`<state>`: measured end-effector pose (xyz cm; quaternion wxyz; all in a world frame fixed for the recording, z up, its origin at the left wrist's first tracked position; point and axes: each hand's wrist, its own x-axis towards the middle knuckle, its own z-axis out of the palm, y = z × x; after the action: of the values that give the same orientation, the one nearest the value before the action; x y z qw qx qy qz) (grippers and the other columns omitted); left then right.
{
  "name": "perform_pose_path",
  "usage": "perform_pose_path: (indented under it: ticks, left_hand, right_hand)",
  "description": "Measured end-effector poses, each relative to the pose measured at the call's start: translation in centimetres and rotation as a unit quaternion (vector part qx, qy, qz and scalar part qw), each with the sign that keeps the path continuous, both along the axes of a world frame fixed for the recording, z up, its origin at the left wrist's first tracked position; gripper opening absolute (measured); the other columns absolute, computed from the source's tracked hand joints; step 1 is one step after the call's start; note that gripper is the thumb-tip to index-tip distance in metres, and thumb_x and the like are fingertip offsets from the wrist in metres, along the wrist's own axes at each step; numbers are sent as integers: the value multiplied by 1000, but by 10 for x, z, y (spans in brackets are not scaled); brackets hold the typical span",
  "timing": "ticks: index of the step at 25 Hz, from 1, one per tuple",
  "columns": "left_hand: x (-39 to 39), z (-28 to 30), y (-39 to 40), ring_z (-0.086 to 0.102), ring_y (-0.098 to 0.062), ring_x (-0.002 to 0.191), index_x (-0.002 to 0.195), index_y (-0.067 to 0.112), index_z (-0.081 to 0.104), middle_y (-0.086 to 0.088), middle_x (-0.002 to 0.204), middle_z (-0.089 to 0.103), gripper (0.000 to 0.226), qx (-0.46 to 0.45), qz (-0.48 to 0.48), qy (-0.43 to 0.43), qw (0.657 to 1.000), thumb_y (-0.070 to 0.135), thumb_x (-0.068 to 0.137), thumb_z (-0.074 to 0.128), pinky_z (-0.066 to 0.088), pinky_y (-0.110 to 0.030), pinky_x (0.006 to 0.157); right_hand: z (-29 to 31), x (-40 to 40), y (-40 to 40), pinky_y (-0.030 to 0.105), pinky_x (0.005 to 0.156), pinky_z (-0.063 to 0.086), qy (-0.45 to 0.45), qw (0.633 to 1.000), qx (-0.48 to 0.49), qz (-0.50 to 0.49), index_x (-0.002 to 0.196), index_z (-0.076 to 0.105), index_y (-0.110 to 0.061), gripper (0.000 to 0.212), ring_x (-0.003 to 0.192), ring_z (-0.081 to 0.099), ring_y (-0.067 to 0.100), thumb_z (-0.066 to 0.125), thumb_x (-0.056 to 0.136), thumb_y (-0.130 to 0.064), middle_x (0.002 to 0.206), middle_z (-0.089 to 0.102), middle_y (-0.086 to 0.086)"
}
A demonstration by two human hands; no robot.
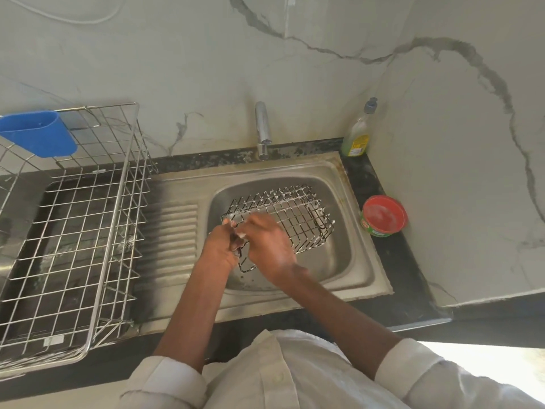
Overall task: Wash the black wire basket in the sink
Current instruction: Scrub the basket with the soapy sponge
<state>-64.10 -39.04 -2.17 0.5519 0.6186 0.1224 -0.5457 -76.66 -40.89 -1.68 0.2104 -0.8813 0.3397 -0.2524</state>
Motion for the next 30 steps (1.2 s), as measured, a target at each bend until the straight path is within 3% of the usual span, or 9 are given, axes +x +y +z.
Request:
perform_pose_path:
  ticks: [3, 6, 8, 11, 17, 20, 23, 26, 30]
  left_hand:
    - [2, 3, 5, 39, -4, 36, 110, 8, 65, -4, 73, 64, 15, 8, -2, 13, 1000, 10, 110, 50, 24, -20, 33]
    - [5, 6, 9, 45, -6, 46, 144, 7, 57, -11, 105, 69, 37, 11, 6, 0, 1000, 4, 108, 49, 28, -19, 31]
    - [4, 9, 8, 50, -7, 53, 152, 7, 51, -12, 128, 68, 45, 4, 12, -6, 1000, 0, 108, 47, 29, -17, 30]
    - [0, 13, 2, 50, -8, 61, 155, 9, 49, -14, 147, 61, 48, -1, 13, -11, 1000, -2, 108, 43, 29, -17, 31]
    - [1, 6, -11, 46, -6, 54, 140, 7, 62, -2, 72, 69, 32, 8, 27, -3, 1000, 16, 112, 51, 40, -19, 44]
    - [1, 11, -3, 40, -6, 51, 135, 8, 64, -5, 83, 70, 28, 14, 17, 6, 1000, 15, 112, 50, 50, -19, 65]
    - [1, 12, 4, 40, -6, 52, 136, 9, 64, -9, 101, 70, 30, 13, 19, 13, 1000, 9, 110, 51, 36, -21, 40]
    - [-2, 11, 4, 39, -6, 53, 139, 8, 63, -9, 106, 70, 32, 24, 19, 8, 1000, 8, 109, 50, 32, -21, 37]
    - [-2, 11, -1, 31, -6, 52, 138, 12, 65, -4, 91, 70, 31, 28, 2, 7, 1000, 14, 112, 48, 29, -23, 45]
  right_hand:
    - [-8, -40, -24, 24, 75, 55, 26, 1000, -14, -7, 104, 77, -12, 50, 96, 64, 20, 66, 70, 24, 104, 69, 0]
    - [-20, -97, -73, 34, 84, 61, 49, 976, 61, -205, 106, 79, -15, 50, 98, 70, 21, 61, 78, 22, 112, 73, 4]
    - [-26, -117, -92, 32, 88, 58, 52, 948, 112, -295, 110, 79, -13, 47, 100, 72, 26, 61, 81, 19, 113, 74, 8]
    - [-17, -92, -79, 22, 80, 55, 45, 949, 89, -299, 109, 79, -11, 43, 95, 75, 23, 61, 81, 18, 106, 78, 8]
    - [3, -11, -4, 24, 76, 53, 22, 1000, -10, -8, 102, 77, -16, 40, 94, 62, 17, 68, 79, 16, 101, 71, -3]
    - [-7, -40, -19, 18, 76, 48, 8, 999, -35, 9, 96, 78, -15, 34, 91, 63, 16, 69, 79, 13, 98, 72, -4]
    - [-20, -90, -57, 24, 75, 53, 39, 983, 7, -180, 99, 81, -17, 39, 95, 68, 22, 68, 80, 15, 102, 77, 0]
    - [-20, -91, -59, 19, 72, 51, 53, 960, 71, -267, 103, 80, -14, 40, 94, 72, 21, 67, 81, 16, 105, 77, 3]
    - [-3, -40, -7, 13, 76, 44, 31, 998, -9, -58, 97, 79, -15, 39, 92, 65, 13, 71, 76, 16, 99, 74, -3]
